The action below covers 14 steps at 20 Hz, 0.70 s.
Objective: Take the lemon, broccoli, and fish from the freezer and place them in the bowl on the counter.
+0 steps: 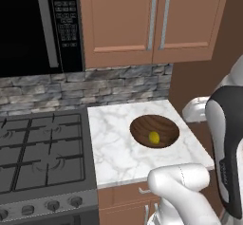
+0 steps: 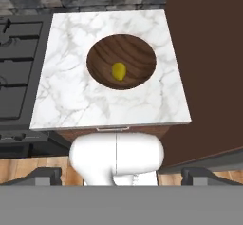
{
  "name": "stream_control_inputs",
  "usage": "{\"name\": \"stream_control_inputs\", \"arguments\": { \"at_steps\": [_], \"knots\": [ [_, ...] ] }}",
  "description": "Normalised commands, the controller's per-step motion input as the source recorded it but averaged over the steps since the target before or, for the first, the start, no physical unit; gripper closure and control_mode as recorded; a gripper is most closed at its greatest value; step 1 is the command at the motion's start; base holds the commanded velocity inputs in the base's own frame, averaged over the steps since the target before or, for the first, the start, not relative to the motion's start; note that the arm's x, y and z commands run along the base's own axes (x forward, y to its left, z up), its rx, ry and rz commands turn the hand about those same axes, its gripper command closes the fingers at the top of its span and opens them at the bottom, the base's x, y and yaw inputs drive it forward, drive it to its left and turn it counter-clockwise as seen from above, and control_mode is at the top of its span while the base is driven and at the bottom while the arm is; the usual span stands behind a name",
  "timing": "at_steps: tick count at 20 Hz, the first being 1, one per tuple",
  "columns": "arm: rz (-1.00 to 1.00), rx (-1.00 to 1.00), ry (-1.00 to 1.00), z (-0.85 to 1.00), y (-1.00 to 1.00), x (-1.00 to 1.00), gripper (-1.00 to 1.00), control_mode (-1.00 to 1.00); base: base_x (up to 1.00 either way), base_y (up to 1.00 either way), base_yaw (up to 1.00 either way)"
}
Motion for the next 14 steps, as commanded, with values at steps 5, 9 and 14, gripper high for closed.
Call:
{"name": "stream_control_inputs", "arguments": {
  "at_steps": [5, 9, 14],
  "knots": [
    [0.0, 0.0, 0.08, 0.18, 0.0, 0.0, -1.0, -1.0, 0.0, 0.0, 0.0],
    [0.01, 0.0, 0.0, -0.01, 0.0, -0.01, -1.0, -1.0, 0.0, 0.0, 0.0],
    [0.0, 0.0, 0.0, 0.0, 0.0, -0.03, -1.0, 1.0, -0.12, 0.0, 0.0]
  ]
}}
